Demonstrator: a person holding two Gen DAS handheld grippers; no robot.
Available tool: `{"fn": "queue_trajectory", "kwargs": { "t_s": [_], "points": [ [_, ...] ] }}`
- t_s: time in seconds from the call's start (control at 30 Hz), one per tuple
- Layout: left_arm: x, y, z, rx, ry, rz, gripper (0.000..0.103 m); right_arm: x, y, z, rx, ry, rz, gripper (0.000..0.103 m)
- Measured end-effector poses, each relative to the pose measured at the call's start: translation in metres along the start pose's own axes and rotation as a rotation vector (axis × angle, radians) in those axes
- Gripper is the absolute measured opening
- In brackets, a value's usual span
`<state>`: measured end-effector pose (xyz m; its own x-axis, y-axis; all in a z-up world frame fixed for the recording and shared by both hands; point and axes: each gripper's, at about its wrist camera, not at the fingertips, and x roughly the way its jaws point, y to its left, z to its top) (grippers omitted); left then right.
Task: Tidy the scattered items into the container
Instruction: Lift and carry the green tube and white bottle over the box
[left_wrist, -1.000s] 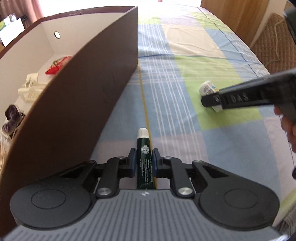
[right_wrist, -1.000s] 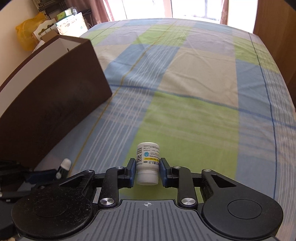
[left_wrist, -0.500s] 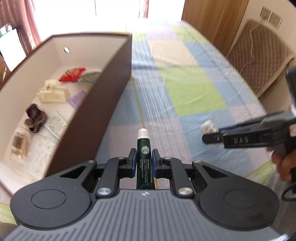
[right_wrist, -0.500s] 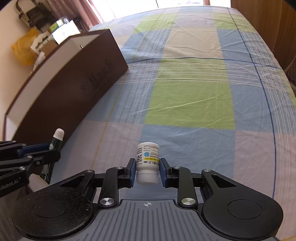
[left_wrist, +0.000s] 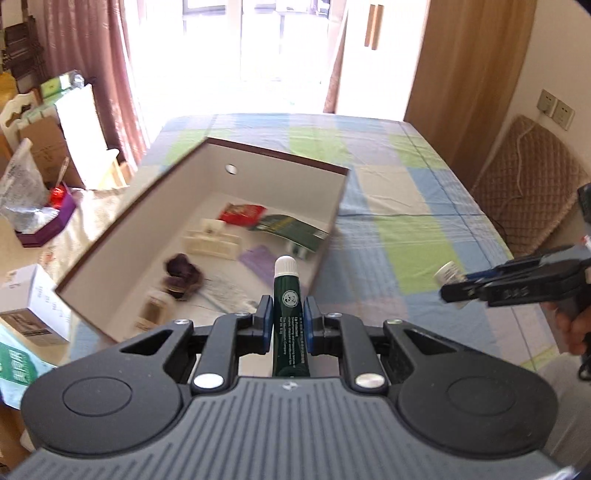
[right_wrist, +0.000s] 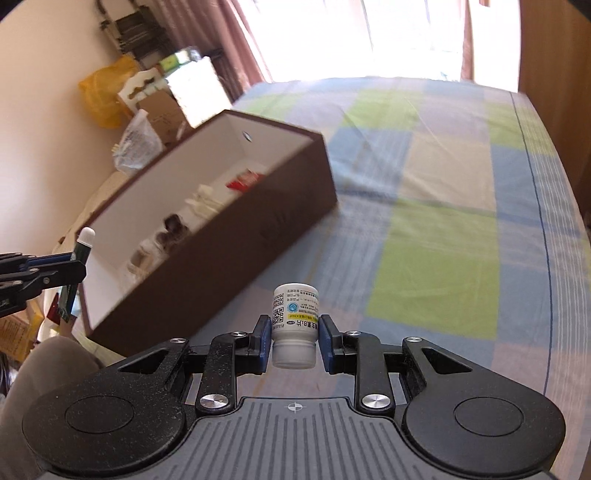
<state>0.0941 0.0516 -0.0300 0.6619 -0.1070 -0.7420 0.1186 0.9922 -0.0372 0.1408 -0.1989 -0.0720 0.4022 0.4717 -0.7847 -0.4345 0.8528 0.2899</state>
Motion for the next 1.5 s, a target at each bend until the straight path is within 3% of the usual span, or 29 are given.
{"fn": "queue_trajectory", "kwargs": {
  "t_s": [0.33, 0.6, 0.87, 1.17, 1.5],
  "points": [
    [0.002, 0.055, 0.013, -0.040, -0.001, 0.063, 0.013, 0.007, 0.053, 0.058, -0.141, -0.048, 0.108, 0.030],
    [0.019, 0.057, 0.006, -0.091, 0.022, 0.058, 0.013, 0.045, 0.089, 0.084, -0.244, -0.023, 0.167, 0.030],
    [0.036, 0.059, 0.002, -0.143, 0.056, 0.053, 0.013, 0.092, 0.103, 0.091, -0.332, 0.041, 0.173, 0.030],
    [0.062, 0.056, -0.011, -0.210, 0.126, 0.028, 0.013, 0.149, 0.104, 0.082, -0.477, 0.163, 0.114, 0.030],
    [0.089, 0.050, -0.015, -0.217, 0.221, 0.035, 0.013, 0.181, 0.100, 0.077, -0.591, 0.276, 0.093, 0.030]
  ]
}}
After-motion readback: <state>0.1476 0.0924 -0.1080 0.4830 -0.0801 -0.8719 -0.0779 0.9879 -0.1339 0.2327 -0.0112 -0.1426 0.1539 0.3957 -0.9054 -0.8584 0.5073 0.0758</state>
